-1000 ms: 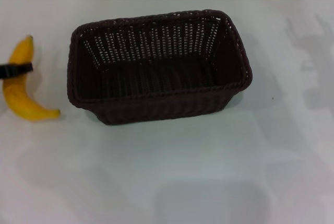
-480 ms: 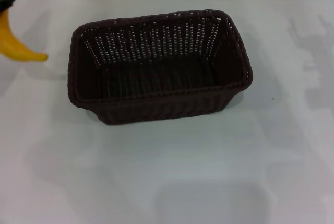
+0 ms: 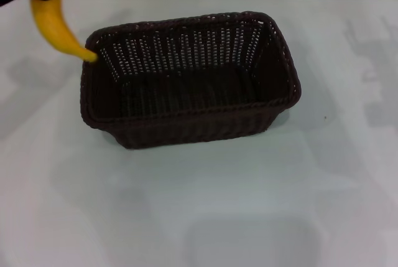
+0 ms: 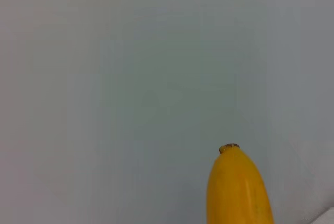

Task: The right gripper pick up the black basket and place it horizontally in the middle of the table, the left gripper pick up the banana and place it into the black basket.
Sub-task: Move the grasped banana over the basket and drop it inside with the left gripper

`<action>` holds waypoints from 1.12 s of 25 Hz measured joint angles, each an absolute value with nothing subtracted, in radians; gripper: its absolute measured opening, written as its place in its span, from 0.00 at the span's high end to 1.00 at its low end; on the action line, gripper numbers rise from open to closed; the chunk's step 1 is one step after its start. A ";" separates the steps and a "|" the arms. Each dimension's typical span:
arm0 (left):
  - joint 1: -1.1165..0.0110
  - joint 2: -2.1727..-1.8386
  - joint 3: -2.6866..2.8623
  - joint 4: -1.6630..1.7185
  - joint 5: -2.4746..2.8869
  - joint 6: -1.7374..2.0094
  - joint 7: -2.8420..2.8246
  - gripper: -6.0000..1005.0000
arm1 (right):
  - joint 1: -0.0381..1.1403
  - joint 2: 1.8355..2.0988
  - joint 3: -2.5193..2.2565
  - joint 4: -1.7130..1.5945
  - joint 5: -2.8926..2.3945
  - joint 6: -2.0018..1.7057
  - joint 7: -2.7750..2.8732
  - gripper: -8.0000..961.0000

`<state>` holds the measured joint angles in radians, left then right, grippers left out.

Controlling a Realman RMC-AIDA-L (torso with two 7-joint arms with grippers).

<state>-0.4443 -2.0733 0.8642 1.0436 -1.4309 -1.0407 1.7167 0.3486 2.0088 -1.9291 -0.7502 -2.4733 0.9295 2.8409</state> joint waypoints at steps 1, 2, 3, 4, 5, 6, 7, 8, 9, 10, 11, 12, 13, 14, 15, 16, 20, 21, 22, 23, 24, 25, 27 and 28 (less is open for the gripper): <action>-0.444 -2.073 0.864 1.044 -1.431 -1.041 1.717 0.50 | 0.349 2.008 -1.926 -0.750 -2.470 0.929 2.841 0.21; -0.440 -2.074 0.888 1.032 -1.498 -1.091 1.806 0.50 | 0.350 2.008 -1.923 -0.749 -2.468 0.929 2.841 0.21; -0.440 -2.074 0.892 1.029 -1.513 -1.105 1.828 0.50 | 0.350 2.008 -1.922 -0.749 -2.467 0.928 2.841 0.21; -0.440 -2.074 0.896 1.022 -1.530 -1.121 1.850 0.50 | 0.350 2.008 -1.922 -0.749 -2.468 0.927 2.841 0.21; -0.441 -2.074 0.898 1.016 -1.545 -1.137 1.869 0.50 | 0.351 2.008 -1.922 -0.749 -2.468 0.926 2.841 0.21; -0.443 -2.074 0.901 1.004 -1.564 -1.159 1.893 0.50 | 0.351 2.008 -1.922 -0.749 -2.468 0.925 2.841 0.21; -0.446 -2.074 0.903 0.993 -1.577 -1.175 1.913 0.50 | 0.351 2.008 -1.922 -0.749 -2.468 0.924 2.841 0.21; -0.448 -2.074 0.909 0.980 -1.590 -1.186 1.934 0.50 | 0.351 2.008 -1.922 -0.749 -2.468 0.924 2.841 0.21; -0.450 -2.075 0.918 0.965 -1.604 -1.197 1.958 0.50 | 0.351 2.008 -1.922 -0.749 -2.468 0.924 2.841 0.21; -0.451 -2.075 0.934 0.943 -1.624 -1.202 1.994 0.50 | 0.351 2.009 -1.923 -0.749 -2.468 0.923 2.841 0.21; -0.452 -2.075 0.946 0.924 -1.641 -1.205 2.024 0.50 | 0.350 2.009 -1.924 -0.749 -2.468 0.923 2.841 0.21; -0.455 -2.075 0.973 0.882 -1.675 -1.207 2.092 0.50 | 0.348 2.009 -1.927 -0.751 -2.468 0.923 2.841 0.21; -0.455 -2.075 0.973 0.882 -1.675 -1.207 2.092 0.50 | 0.348 2.009 -1.927 -0.751 -2.468 0.923 2.841 0.21; -0.456 -2.075 0.987 0.854 -1.695 -1.207 2.135 0.50 | 0.346 2.009 -1.929 -0.752 -2.468 0.923 2.841 0.21; -0.457 -2.075 0.994 0.838 -1.708 -1.207 2.165 0.50 | 0.345 2.009 -1.931 -0.753 -2.468 0.923 2.841 0.21; -0.460 -2.075 1.002 0.813 -1.724 -1.207 2.203 0.50 | 0.345 2.009 -1.933 -0.754 -2.468 0.923 2.841 0.21; -0.481 -2.075 1.009 0.732 -1.762 -1.208 2.287 0.50 | 0.342 2.009 -1.943 -0.758 -2.471 0.922 2.841 0.21; -0.484 -2.075 1.009 0.715 -1.772 -1.208 2.302 0.50 | 0.342 2.009 -1.946 -0.758 -2.471 0.922 2.841 0.21; -0.486 -2.075 1.009 0.704 -1.776 -1.208 2.313 0.50 | 0.341 2.009 -1.951 -0.758 -2.471 0.922 2.841 0.21; -0.487 -2.075 1.009 0.696 -1.781 -1.208 2.322 0.50 | 0.341 2.009 -1.953 -0.759 -2.471 0.921 2.841 0.21; -0.487 -2.076 1.009 0.691 -1.781 -1.208 2.328 0.50 | 0.341 2.009 -1.953 -0.759 -2.471 0.921 2.841 0.21; -0.487 -2.076 1.009 0.691 -1.781 -1.208 2.328 0.50 | 0.341 2.009 -1.958 -0.761 -2.472 0.921 2.841 0.21; -0.490 -2.077 1.010 0.675 -1.796 -1.205 2.340 0.50 | 0.339 2.009 -1.961 -0.761 -2.472 0.922 2.841 0.21; -0.490 -2.077 1.010 0.675 -1.796 -1.205 2.340 0.50 | 0.338 2.009 -1.963 -0.762 -2.471 0.922 2.841 0.21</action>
